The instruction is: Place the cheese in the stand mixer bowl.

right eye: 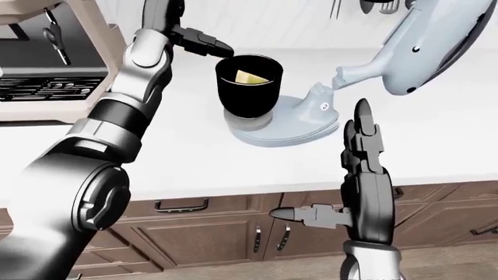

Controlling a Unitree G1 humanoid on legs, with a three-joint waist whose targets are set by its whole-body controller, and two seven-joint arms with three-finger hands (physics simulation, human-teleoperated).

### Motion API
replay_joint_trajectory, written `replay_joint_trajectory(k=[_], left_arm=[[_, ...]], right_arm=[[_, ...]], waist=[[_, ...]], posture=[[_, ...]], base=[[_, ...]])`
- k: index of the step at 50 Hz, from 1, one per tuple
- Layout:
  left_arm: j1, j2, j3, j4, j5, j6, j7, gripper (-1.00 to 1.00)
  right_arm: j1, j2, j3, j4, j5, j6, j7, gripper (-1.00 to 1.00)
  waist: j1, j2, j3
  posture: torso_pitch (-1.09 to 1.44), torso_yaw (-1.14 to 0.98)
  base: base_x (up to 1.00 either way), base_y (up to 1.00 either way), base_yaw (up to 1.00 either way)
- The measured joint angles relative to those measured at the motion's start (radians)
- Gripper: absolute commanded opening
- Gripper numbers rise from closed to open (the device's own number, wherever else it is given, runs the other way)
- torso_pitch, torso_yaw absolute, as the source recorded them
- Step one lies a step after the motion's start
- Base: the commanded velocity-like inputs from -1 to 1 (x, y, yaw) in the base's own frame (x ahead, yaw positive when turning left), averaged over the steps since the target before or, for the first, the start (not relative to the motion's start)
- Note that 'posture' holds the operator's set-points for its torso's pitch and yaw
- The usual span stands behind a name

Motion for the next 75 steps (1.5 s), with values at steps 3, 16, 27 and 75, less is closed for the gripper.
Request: replay_joint_trajectory(k=[3,16,27,75], left_arm=[[0.008,0.01,0.0,-0.002,-0.002,0.0,-0.003,1.0],[0.059,0.047,0.016,-0.009,-0.039,-0.006,-0.038,1.0],[0.108,0.087,0.021,-0.038,-0.06,0.007,-0.092,1.0],[0.627,0.125,0.025,-0.788,-0.19,0.347,-0.235,1.0]], right_arm=[[0.0,0.0,0.001,0.001,0.0,0.001,0.0,1.0],[0.002,0.001,0.003,0.003,-0.004,-0.002,-0.002,1.0],[0.007,0.003,0.004,-0.008,-0.004,0.003,0.0,1.0],[-0.005,-0.002,0.006,0.005,-0.01,0.003,-0.001,1.0]], waist=[[0.0,0.0,0.001],[-0.001,0.005,-0.001],[-0.002,0.008,-0.002],[-0.003,0.018,-0.005]], posture=[[0.0,0.0],[0.0,0.0],[0.0,0.0],[0.0,0.0]], base=[[0.0,0.0,0.0],[0.0,0.0,0.0],[0.0,0.0,0.0],[0.0,0.0,0.0]])
